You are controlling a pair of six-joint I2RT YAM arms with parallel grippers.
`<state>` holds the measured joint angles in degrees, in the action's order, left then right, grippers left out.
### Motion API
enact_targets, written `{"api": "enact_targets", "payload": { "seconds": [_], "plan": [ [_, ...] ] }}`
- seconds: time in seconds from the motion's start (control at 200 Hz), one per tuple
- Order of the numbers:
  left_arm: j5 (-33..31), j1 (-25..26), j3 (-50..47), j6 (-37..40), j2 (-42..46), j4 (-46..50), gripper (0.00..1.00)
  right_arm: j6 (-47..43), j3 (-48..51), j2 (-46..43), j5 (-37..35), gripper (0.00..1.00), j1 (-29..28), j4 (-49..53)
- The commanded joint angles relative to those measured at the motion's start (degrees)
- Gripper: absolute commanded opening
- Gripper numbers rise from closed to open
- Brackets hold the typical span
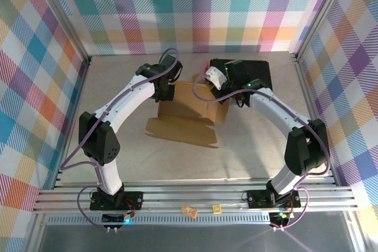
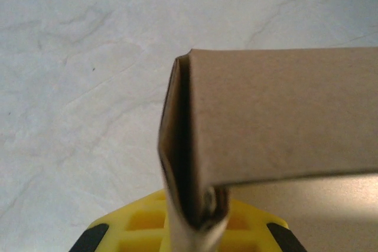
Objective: Fold the paper box
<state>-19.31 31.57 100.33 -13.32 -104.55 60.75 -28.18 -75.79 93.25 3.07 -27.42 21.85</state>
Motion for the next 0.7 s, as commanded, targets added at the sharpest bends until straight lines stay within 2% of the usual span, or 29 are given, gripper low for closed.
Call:
{"api": "enact_targets", "payload": {
  "seconds": [0.0,0.175,0.36,0.465,0.695],
  "plan": [
    [-1.1,0.6,1.6,-7.7,0.4,-2.4,0.0,9.3,-2.2,1.9,-6.7,0.0,-3.6,-0.6],
    [-1.4,0.8,-0.2,-12.0,2.0,-5.0,0.0,30.0,-6.5,4.4,-16.3,0.0,-4.1,3.2],
    [-0.4,0.9,-1.3,-13.5,2.9,-7.1,0.0,47.8,-13.7,8.3,-16.8,0.0,-5.8,8.9],
    [-0.3,1.0,-1.4,-14.0,3.0,-7.6,0.0,52.0,-17.6,10.6,-17.7,0.0,-7.9,11.1],
    [-0.8,1.0,-2.0,-14.4,3.8,-8.3,0.0,61.0,-17.5,11.0,-18.6,0.0,-9.1,10.5]
  ]
}}
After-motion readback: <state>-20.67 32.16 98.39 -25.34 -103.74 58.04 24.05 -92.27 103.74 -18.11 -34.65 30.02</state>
